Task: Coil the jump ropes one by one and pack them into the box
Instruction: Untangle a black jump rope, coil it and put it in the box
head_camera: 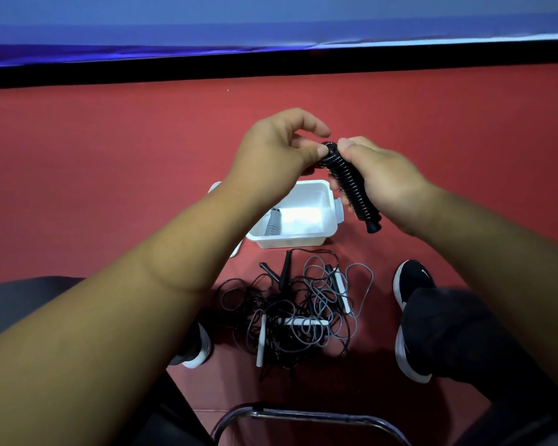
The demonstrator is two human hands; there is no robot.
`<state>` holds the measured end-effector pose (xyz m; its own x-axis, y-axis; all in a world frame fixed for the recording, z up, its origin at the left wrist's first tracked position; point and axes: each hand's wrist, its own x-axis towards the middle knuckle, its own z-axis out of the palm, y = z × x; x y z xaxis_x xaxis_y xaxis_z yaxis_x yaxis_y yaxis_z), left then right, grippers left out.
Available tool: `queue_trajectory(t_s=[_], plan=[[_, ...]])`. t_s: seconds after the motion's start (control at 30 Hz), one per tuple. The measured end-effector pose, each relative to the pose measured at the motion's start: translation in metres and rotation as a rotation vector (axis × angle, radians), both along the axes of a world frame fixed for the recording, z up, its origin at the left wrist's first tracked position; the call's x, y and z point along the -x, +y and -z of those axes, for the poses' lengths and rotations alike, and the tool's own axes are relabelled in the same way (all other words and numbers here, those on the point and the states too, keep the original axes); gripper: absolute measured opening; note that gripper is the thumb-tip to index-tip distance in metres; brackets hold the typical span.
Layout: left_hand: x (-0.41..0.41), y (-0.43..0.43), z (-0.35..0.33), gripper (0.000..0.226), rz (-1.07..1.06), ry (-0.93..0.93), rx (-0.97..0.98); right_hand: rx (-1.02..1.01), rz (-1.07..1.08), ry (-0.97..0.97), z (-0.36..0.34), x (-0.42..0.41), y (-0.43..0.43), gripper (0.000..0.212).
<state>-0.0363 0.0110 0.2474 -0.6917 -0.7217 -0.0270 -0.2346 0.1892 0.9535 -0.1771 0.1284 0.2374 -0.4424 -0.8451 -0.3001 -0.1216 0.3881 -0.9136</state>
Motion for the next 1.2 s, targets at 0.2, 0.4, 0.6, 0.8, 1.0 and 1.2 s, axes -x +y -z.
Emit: queue_trajectory(t_s=[0.2, 0.4, 0.6, 0.8, 1.0, 1.2], plan=[[-0.005, -0.005, -0.005, 0.013, 0.129, -0.117, 0.101, -0.047, -0.068, -0.011, -0.002, 0.0, 0.006, 0.041], [-0.011, -0.016, -0.009, 0.007, 0.266, -0.23, 0.513, -0.143, -0.145, -0.138, -0.004, 0.0, 0.008, 0.054], [-0.009, -0.01, 0.001, 0.017, 0.492, -0.278, 0.927, -0.288, -0.18, -0.367, 0.004, 0.009, 0.009, 0.052], [-0.008, 0.002, 0.01, 0.01, 0.383, -0.255, 0.819, -0.303, -0.214, -0.441, 0.01, 0.014, 0.009, 0.041], [-0.006, 0.009, 0.011, 0.003, 0.114, -0.201, 0.491, -0.257, -0.227, -0.412, 0.018, 0.015, 0.007, 0.041], [0.001, 0.006, 0.011, 0.014, -0.13, -0.132, 0.019, -0.228, -0.201, -0.113, 0.018, 0.01, 0.003, 0.039]])
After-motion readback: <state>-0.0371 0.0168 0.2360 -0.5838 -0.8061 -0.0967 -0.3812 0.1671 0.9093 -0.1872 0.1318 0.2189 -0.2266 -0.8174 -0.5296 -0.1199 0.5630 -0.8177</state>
